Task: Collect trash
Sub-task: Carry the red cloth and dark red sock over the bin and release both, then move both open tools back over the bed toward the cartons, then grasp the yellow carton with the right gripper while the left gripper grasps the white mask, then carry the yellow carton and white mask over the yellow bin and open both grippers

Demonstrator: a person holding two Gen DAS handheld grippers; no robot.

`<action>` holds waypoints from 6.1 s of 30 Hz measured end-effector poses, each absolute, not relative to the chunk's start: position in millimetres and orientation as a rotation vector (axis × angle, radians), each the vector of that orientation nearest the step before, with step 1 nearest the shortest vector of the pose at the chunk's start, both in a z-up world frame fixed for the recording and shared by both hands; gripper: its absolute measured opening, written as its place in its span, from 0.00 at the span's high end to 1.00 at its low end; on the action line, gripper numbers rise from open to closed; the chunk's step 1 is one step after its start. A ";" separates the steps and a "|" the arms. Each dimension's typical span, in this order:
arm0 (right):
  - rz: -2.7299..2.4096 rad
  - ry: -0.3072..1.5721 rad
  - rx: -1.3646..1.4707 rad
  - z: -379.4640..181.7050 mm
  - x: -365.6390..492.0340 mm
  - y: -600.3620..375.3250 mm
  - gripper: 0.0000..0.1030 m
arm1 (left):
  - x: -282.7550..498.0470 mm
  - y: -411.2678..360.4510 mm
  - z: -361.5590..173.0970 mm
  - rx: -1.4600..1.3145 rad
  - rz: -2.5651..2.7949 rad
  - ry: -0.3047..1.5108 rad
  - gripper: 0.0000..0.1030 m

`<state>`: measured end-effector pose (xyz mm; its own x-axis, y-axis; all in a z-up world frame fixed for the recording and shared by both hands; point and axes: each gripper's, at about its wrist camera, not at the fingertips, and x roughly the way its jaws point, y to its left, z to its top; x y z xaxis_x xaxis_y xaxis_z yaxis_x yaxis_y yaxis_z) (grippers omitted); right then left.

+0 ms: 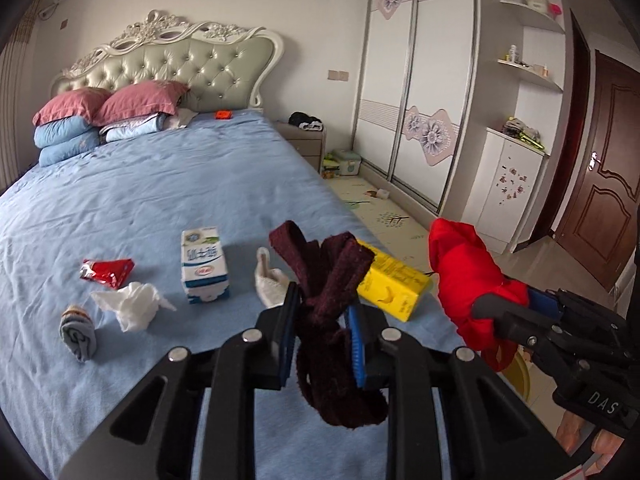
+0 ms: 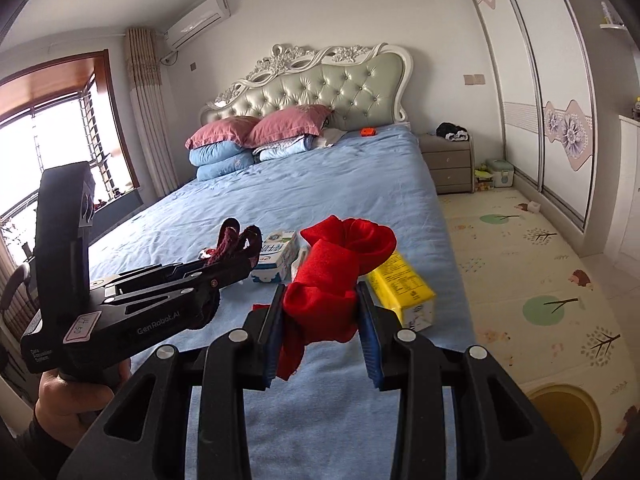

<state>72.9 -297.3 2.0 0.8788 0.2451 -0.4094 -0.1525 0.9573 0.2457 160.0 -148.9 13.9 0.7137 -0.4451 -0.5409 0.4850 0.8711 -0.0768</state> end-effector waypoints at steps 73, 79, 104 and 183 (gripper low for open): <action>-0.180 0.598 0.311 -91.5 -8.7 -496.7 0.26 | 137.6 -397.3 -44.7 0.311 -0.807 0.712 0.07; -0.059 0.487 0.227 -51.8 18.6 -433.2 0.09 | 156.8 -304.5 -6.0 0.215 -0.616 0.594 0.04; 0.249 0.456 0.067 -32.7 128.3 -325.3 0.08 | 221.8 -149.2 -17.8 0.068 -0.313 0.529 0.04; -0.158 0.511 0.254 -41.0 -11.8 -505.9 0.61 | 95.2 -394.8 -33.4 0.235 -0.849 0.681 0.75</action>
